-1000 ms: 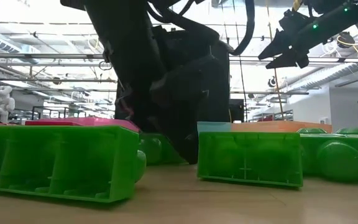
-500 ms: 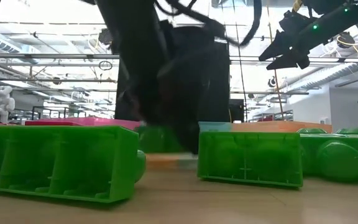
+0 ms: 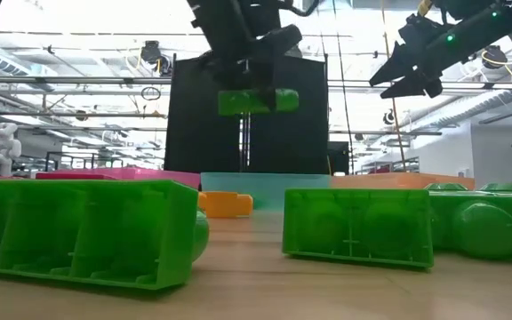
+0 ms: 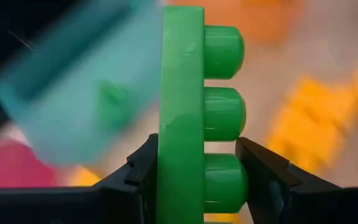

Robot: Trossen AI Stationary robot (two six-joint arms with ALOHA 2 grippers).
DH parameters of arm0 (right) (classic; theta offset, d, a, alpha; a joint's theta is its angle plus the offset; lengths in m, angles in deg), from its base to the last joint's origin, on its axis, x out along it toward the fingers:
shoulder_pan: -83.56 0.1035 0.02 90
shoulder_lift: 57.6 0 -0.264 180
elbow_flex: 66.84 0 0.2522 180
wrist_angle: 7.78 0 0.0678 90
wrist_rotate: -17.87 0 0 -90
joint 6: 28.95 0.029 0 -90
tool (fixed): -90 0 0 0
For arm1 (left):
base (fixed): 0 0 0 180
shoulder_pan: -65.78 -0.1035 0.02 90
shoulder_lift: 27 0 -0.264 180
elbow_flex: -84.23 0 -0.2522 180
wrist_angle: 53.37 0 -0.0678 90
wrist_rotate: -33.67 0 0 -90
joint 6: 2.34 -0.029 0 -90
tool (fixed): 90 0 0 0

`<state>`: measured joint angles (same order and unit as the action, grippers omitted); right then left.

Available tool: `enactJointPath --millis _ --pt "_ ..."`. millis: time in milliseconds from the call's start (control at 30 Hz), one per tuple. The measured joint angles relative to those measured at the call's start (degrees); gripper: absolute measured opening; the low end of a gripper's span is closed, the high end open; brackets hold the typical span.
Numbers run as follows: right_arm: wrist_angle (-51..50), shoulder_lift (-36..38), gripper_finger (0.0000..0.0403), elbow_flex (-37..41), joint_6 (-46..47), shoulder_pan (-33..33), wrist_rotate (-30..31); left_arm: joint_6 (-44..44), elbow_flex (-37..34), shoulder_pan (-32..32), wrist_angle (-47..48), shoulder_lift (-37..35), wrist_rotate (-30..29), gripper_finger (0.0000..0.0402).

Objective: Sort blocks
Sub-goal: Put the green game piece into the blue bin

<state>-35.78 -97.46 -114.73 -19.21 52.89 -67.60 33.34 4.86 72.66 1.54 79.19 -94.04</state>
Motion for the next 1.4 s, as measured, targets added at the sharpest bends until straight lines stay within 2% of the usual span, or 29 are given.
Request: enactJointPath --millis 167,267,433,567,667,767,1100,1400 --pt "-0.11 -0.01 0.0315 0.00 -0.90 -0.02 0.04 -4.74 0.02 -10.42 -0.14 -2.09 -1.07 0.0170" --pt "-0.36 0.00 0.0315 0.00 -1.83 -0.05 0.07 -5.07 0.01 -16.70 -0.03 -2.07 0.58 0.0170" --pt "-0.59 0.00 0.0315 0.00 -1.86 -0.05 0.08 -7.87 -3.17 -25.82 -7.78 -2.10 8.67 0.0170" --pt "-0.59 0.00 0.0315 0.00 -1.86 -0.05 0.09 -9.58 -6.44 -30.13 -16.48 -2.12 14.83 0.0170" --pt "-0.79 0.00 0.0315 0.00 -0.54 -0.05 0.08 -9.28 -10.59 -31.98 -24.34 -2.10 17.66 0.0170" --pt "-0.76 0.00 0.0315 0.00 0.80 -0.05 0.13 -8.60 -13.41 -32.99 -28.73 -2.07 18.06 0.0170" --pt "-0.59 0.00 0.0315 0.00 1.59 -0.05 4.53 -3.02 -17.37 -33.31 -29.86 -1.38 18.07 0.0170" --pt "-0.59 0.00 0.0315 0.00 1.57 -0.03 4.52 -1.49 -19.17 -33.31 -29.94 -1.37 17.96 0.0170"
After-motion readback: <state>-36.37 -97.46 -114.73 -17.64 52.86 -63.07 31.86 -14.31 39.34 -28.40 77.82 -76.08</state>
